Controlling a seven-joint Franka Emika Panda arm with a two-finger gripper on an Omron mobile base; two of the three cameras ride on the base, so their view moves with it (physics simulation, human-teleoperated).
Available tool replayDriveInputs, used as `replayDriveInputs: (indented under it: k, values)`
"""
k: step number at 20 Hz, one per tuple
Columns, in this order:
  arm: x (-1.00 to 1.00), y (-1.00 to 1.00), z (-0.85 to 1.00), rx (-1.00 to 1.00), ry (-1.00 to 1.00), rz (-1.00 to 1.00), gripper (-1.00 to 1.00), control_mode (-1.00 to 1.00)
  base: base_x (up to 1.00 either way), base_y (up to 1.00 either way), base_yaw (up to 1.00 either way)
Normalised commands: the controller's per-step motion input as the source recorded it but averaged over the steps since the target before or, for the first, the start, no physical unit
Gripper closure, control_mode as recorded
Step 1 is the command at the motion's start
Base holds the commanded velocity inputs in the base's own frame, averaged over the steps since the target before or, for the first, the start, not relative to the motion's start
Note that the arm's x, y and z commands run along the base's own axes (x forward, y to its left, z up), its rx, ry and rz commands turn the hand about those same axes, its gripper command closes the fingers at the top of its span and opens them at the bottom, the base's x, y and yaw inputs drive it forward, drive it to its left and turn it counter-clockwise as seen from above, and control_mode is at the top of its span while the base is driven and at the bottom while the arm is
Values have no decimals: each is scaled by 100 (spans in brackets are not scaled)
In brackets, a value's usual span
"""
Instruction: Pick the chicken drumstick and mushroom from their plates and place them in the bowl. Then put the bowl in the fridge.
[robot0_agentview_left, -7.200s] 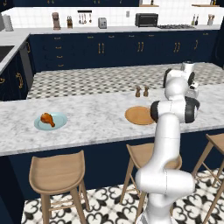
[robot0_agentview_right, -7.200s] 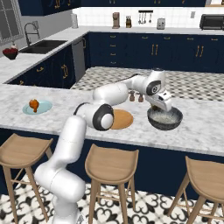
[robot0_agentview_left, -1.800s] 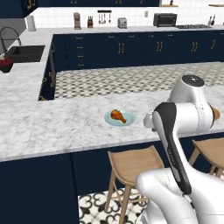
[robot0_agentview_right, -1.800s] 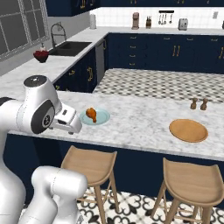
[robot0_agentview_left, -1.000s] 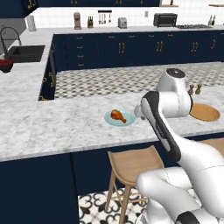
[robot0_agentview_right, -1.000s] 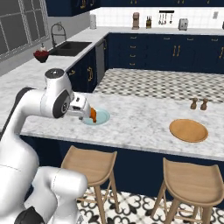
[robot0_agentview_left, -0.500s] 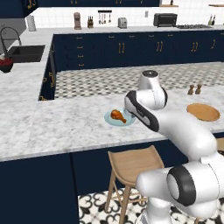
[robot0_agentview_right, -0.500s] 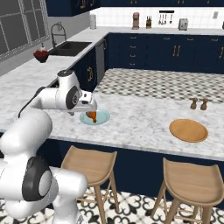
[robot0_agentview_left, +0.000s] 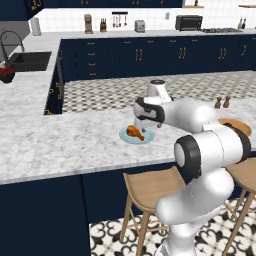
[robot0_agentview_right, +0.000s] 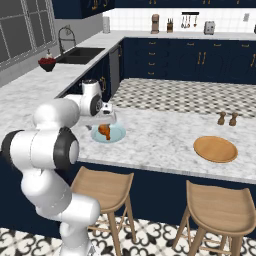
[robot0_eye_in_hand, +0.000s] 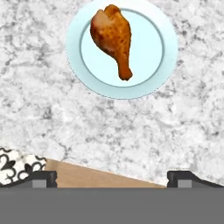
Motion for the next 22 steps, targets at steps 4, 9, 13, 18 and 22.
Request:
replayDriveInputs:
  k: [4,9,13,18,22]
  values:
    - [61,18,-33,0,5,10,-100,-100,0,0,0]
    - [74,-1,-43,0,3,15,-100,-100,0,0,0]
    - [42,0,-69,0,5,12,-100,-100,0,0,0]
    - [22,-1,-53,-2,1,9,-100,-100,0,0,0]
    - [51,0,-27,0,0,4,-100,-100,0,0,0]
